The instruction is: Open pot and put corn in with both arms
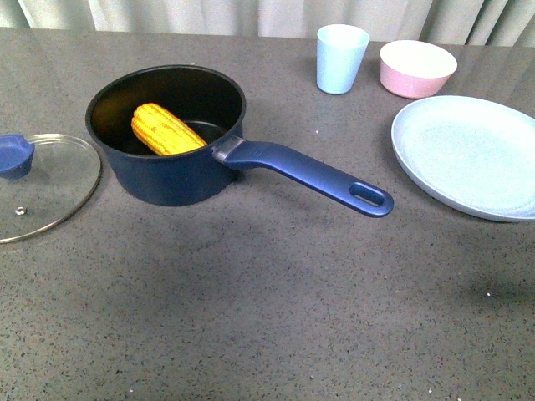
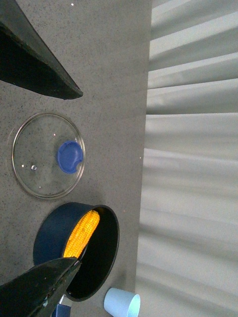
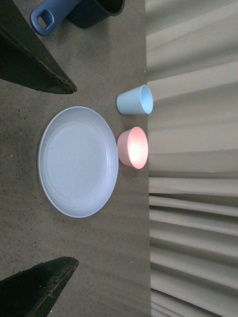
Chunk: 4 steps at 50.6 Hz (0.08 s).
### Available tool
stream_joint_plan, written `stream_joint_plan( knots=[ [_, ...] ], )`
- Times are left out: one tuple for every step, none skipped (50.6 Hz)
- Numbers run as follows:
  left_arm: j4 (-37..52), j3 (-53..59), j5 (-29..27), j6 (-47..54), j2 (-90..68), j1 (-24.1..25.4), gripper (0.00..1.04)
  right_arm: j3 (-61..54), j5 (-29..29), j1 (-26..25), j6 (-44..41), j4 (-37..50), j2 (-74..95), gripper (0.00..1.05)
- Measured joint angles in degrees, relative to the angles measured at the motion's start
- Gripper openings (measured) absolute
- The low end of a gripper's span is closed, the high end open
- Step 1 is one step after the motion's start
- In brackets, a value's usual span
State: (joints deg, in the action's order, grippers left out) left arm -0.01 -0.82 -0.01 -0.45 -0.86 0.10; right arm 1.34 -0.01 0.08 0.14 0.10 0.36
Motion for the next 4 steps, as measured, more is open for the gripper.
stream_joint_plan(
  knots=[
    [0.0,0.0,0.0,0.0,0.0,0.0,0.96,0.0,0.0,0.0,0.0,0.0,0.0,0.96],
    [0.0,0.0,0.0,0.0,0.0,0.0,0.96,0.0,0.0,0.0,0.0,0.0,0.0,0.96],
    [0.0,0.0,0.0,0.0,0.0,0.0,0.96,0.0,0.0,0.0,0.0,0.0,0.0,0.96],
    [0.0,0.0,0.0,0.0,0.0,0.0,0.96,0.0,0.0,0.0,0.0,0.0,0.0,0.96]
  ],
)
